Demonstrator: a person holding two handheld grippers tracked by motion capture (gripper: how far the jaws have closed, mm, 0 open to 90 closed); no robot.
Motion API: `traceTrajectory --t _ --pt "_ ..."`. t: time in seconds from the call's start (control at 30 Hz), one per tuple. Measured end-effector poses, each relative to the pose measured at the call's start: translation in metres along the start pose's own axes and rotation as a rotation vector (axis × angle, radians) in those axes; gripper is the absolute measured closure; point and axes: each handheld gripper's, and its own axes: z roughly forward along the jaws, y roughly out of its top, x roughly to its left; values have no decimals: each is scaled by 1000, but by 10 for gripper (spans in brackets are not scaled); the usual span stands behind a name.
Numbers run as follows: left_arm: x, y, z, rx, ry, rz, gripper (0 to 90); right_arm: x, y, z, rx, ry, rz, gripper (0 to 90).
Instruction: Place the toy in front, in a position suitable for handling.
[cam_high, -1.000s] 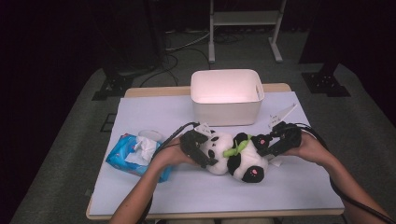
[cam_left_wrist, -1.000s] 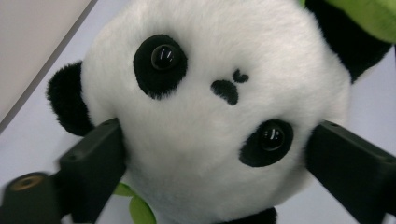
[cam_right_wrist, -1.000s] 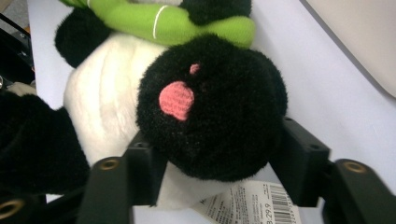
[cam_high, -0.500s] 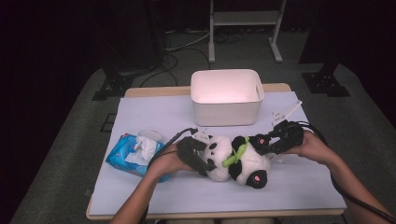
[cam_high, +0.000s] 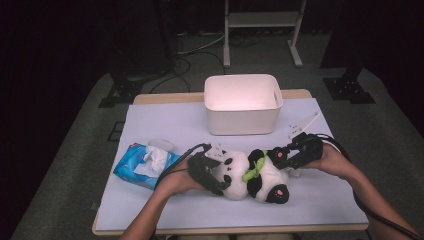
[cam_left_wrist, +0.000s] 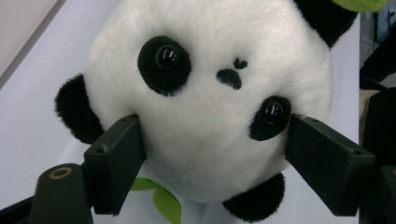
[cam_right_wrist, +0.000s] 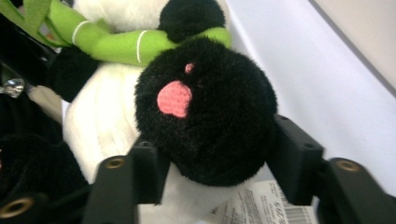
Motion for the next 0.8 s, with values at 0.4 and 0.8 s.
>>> traceTrajectory --t 0.4,0.8 --pt "4 -7 -24 -35 21 -11 158 13 17 -31 -47 -20 -43 361" --pt "10 -23 -56 -57 77 -32 108 42 56 -15 9 24 -158 338"
